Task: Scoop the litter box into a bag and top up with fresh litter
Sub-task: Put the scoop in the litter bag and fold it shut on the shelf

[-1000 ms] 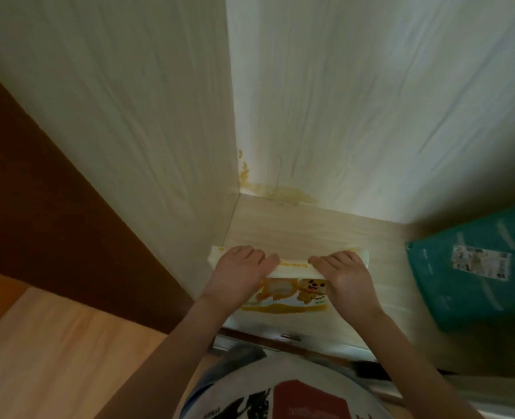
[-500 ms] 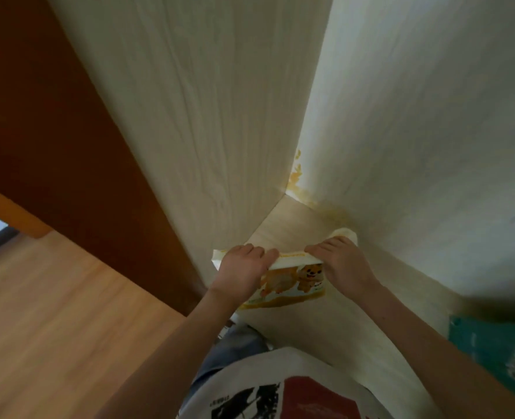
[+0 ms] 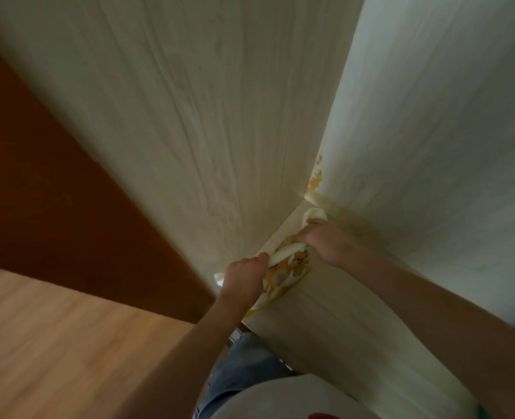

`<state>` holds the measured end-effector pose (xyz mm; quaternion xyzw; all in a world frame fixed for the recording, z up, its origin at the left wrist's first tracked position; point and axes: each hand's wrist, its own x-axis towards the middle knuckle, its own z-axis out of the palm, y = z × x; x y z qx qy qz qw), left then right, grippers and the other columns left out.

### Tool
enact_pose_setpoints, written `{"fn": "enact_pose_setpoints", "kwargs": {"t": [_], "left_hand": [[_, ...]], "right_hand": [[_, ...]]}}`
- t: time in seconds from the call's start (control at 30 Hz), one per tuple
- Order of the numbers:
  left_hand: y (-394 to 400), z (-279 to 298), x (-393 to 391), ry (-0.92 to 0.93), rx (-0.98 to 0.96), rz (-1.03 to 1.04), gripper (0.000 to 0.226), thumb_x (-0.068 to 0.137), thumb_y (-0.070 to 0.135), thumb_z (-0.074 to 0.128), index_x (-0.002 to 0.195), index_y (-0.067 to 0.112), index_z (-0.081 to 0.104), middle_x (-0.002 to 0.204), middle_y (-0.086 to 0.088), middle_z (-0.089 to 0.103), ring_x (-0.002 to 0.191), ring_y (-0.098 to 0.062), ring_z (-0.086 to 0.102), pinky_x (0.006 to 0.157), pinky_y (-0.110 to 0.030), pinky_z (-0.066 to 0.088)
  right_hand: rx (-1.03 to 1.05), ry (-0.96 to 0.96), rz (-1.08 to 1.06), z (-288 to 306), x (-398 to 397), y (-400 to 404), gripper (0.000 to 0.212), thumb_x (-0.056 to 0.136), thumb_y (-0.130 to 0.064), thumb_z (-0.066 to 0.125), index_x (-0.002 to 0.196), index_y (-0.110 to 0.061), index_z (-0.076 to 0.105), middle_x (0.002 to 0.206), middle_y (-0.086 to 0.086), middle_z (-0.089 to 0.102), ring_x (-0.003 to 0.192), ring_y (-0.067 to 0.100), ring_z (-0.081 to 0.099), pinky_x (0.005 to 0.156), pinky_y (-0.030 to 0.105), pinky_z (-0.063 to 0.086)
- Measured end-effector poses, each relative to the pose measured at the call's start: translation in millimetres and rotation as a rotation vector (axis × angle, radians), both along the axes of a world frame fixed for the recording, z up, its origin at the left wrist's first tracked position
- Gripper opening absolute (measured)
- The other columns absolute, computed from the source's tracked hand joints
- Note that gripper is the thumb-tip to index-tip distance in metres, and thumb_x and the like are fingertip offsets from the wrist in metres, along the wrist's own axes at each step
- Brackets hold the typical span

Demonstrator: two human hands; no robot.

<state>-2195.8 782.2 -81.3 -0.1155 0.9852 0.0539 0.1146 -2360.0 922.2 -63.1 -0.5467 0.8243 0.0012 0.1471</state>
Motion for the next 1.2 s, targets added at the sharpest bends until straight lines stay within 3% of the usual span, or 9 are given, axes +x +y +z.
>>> {"fn": "enact_pose_setpoints", "kwargs": {"t": [0.13, 0.23, 0.47, 0.7, 0.93, 1.2], "left_hand": [[-8.4, -8.8, -9.4, -0.051, 0.029, 0.035, 0.040, 0.087, 0.021, 0.059, 0.123, 0.018, 0.042, 0.104, -0.001, 0.064, 0.091, -0.022, 0.062, 0.071, -0.033, 0.044], [-13.7, -11.5, -15.4, -0.062, 0.042, 0.064, 0.040, 0.087, 0.019, 0.058, 0.125, 0.018, 0.043, 0.105, 0.000, 0.064, 0.093, -0.022, 0.063, 0.073, -0.032, 0.045], [-20.5, -18.0, -27.4, -0.098, 0.068, 0.081, 0.043, 0.088, 0.012, 0.054, 0.129, 0.016, 0.041, 0.106, -0.003, 0.065, 0.094, -0.024, 0.063, 0.075, -0.033, 0.046], [-25.5, -30.3, -32.9, -0.106, 0.113, 0.076, 0.044, 0.088, 0.010, 0.052, 0.130, 0.015, 0.040, 0.107, 0.000, 0.066, 0.095, -0.022, 0.065, 0.079, -0.034, 0.051], [-27.3, -25.8, -44.2, -0.111, 0.042, 0.066, 0.043, 0.089, 0.012, 0.052, 0.130, 0.015, 0.040, 0.107, -0.002, 0.066, 0.095, -0.025, 0.064, 0.074, -0.034, 0.047], [-22.9, -36.1, -48.0, -0.147, 0.041, 0.065, 0.050, 0.088, 0.010, 0.051, 0.135, 0.014, 0.035, 0.109, -0.003, 0.064, 0.097, -0.024, 0.063, 0.074, -0.034, 0.047]], "right_hand": [[0.085, 0.017, -0.017, -2.9, -10.3, -15.3, 0.040, 0.097, -0.013, 0.043, 0.132, -0.030, 0.057, 0.135, -0.004, 0.057, 0.139, 0.020, 0.033, 0.112, 0.023, 0.016], [0.120, 0.031, -0.002, -5.6, -17.1, -26.7, 0.044, 0.097, -0.011, 0.044, 0.136, -0.030, 0.053, 0.142, -0.004, 0.051, 0.141, 0.020, 0.031, 0.113, 0.024, 0.014], [0.264, 0.087, 0.014, -22.2, -32.7, -42.5, 0.045, 0.095, -0.013, 0.049, 0.135, -0.033, 0.052, 0.144, -0.003, 0.048, 0.143, 0.025, 0.025, 0.110, 0.037, 0.030], [0.282, 0.099, 0.059, -30.8, -41.8, -49.1, 0.041, 0.096, -0.010, 0.047, 0.133, -0.026, 0.054, 0.142, 0.000, 0.050, 0.142, 0.025, 0.028, 0.114, 0.032, 0.020], [0.208, 0.092, 0.085, -32.3, -54.5, -50.4, 0.040, 0.092, -0.008, 0.051, 0.128, -0.024, 0.058, 0.133, 0.000, 0.058, 0.131, 0.019, 0.045, 0.116, 0.027, 0.012], [0.261, 0.068, 0.034, -39.3, -55.4, -50.1, 0.046, 0.097, -0.006, 0.045, 0.138, -0.025, 0.050, 0.143, 0.003, 0.050, 0.142, 0.024, 0.028, 0.116, 0.027, 0.013]]}}
